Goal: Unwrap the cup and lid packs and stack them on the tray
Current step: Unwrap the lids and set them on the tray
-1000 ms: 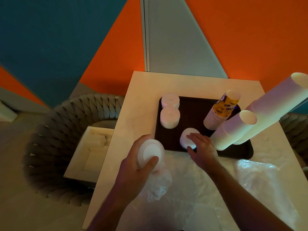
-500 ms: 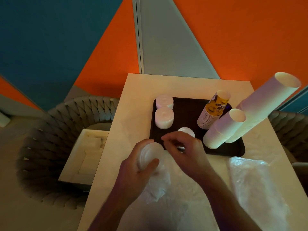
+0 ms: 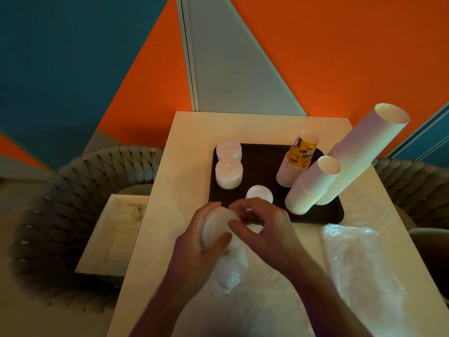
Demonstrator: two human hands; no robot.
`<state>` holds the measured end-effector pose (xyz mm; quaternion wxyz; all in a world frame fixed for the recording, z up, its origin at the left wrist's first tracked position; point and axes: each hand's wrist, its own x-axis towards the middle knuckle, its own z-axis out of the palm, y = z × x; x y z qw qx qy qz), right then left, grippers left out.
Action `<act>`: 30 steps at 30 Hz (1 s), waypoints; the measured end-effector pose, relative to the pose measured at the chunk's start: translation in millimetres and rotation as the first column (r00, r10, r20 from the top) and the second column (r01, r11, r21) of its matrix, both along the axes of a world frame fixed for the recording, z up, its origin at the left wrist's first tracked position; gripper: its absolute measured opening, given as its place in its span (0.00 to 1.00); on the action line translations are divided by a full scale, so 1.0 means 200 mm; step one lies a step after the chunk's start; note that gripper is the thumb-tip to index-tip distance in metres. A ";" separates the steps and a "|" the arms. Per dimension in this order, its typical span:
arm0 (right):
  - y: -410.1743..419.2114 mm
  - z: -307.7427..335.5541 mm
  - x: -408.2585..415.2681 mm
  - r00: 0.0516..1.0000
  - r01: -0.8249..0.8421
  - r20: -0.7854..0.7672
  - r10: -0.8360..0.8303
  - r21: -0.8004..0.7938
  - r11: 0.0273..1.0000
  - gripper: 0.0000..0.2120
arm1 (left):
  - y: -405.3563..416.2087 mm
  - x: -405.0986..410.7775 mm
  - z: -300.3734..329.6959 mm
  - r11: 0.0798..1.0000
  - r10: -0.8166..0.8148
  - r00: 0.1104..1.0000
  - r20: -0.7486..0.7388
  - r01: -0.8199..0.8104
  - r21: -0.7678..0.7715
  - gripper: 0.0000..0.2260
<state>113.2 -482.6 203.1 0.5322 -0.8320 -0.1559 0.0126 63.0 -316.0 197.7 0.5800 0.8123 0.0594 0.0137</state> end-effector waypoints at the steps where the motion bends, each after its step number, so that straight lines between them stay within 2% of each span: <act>1: -0.01 0.00 0.00 1.000 -0.013 -0.020 0.013 -0.002 1.000 0.16 | 0.00 0.00 0.00 1.000 0.002 1.000 -0.002 -0.002 -0.001 0.22; 5: -0.03 0.01 0.01 0.993 -0.071 -0.096 0.068 -0.027 0.997 0.17 | -0.03 0.01 0.01 0.999 0.008 1.000 -0.029 -0.009 -0.043 0.24; 8: -0.05 0.00 0.01 0.967 -0.056 -0.246 0.058 0.013 0.998 0.14 | -0.04 0.02 0.01 0.995 0.022 0.998 -0.057 -0.027 -0.096 0.27; 11: -0.05 -0.03 0.01 0.908 0.013 -0.412 0.082 0.221 0.975 0.11 | -0.03 0.02 0.00 0.988 0.026 0.998 -0.061 -0.035 -0.149 0.31; 13: -0.06 -0.04 0.01 0.864 0.130 -0.493 0.102 0.415 0.901 0.15 | -0.02 0.03 -0.01 0.989 0.018 0.999 -0.052 -0.025 -0.146 0.31; 15: -0.07 -0.05 0.02 0.821 0.242 -0.557 0.127 0.541 0.806 0.17 | -0.02 0.03 -0.01 0.991 0.033 0.999 -0.025 -0.036 -0.132 0.28; 19: -0.10 -0.14 0.09 0.786 0.383 -0.608 0.112 0.622 0.683 0.16 | -0.02 0.03 -0.02 0.991 0.056 0.998 0.010 -0.055 -0.125 0.20; 21: -0.13 -0.18 0.16 0.817 0.409 -0.577 -0.017 0.558 0.722 0.12 | -0.01 0.04 -0.02 0.990 0.055 0.998 0.007 -0.054 -0.128 0.20; 23: -0.17 -0.24 0.24 0.890 0.346 -0.404 -0.212 0.293 0.891 0.13 | -0.01 0.04 -0.03 0.991 0.055 0.998 0.005 -0.053 -0.125 0.20; 24: -0.19 -0.27 0.29 0.931 0.277 -0.276 -0.238 0.111 0.955 0.14 | -0.01 0.04 -0.03 0.991 0.054 0.999 0.007 -0.053 -0.120 0.20; 26: -0.22 -0.34 0.37 0.975 0.184 -0.096 -0.201 -0.164 0.969 0.18 | -0.01 0.05 -0.04 0.994 0.056 0.998 0.013 -0.055 -0.097 0.20; 30: -0.23 -0.47 0.47 0.986 0.162 0.102 -0.133 -0.377 0.912 0.17 | -0.01 0.07 -0.05 0.995 0.057 0.998 0.011 -0.056 -0.078 0.20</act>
